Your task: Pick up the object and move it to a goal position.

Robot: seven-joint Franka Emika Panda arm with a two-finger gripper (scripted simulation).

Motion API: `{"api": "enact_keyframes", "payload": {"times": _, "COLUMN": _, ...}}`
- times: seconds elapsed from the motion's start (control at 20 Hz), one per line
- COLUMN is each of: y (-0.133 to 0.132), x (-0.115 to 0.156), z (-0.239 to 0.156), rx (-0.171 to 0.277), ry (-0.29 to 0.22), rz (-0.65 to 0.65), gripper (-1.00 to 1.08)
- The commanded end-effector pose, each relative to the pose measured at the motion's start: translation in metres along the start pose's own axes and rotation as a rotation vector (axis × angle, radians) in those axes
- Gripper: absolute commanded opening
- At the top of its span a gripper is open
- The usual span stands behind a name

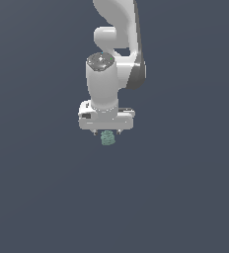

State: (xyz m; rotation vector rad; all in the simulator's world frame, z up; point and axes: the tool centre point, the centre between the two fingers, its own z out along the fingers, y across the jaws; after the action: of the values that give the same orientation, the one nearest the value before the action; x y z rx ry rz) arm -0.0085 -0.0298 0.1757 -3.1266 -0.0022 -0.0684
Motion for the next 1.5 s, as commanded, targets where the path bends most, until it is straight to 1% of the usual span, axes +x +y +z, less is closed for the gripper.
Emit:
{"api": "enact_keyframes", "payload": {"times": 0.0, "y": 0.002, "x": -0.009, "z": 0.012, "rx": -0.002, "ry": -0.006, "rz": -0.022, "gripper": 1.00}}
{"api": "enact_keyframes", "payload": {"times": 0.4, "y": 0.006, "x": -0.052, "z": 0.059, "rx": -0.009, "ry": -0.031, "rz": -0.120, "gripper": 1.00}}
{"api": "enact_keyframes", "payload": {"times": 0.7, "y": 0.008, "x": -0.073, "z": 0.078, "rx": -0.010, "ry": -0.042, "rz": -0.166, "gripper": 1.00}}
{"api": "enact_keyframes", "payload": {"times": 0.9, "y": 0.008, "x": -0.079, "z": 0.083, "rx": -0.010, "ry": -0.045, "rz": -0.177, "gripper": 1.00}}
{"api": "enact_keyframes", "payload": {"times": 1.15, "y": 0.008, "x": -0.078, "z": 0.085, "rx": -0.010, "ry": -0.045, "rz": -0.174, "gripper": 1.00}}
{"api": "enact_keyframes", "payload": {"times": 1.45, "y": 0.008, "x": -0.080, "z": 0.106, "rx": -0.010, "ry": -0.045, "rz": -0.176, "gripper": 1.00}}
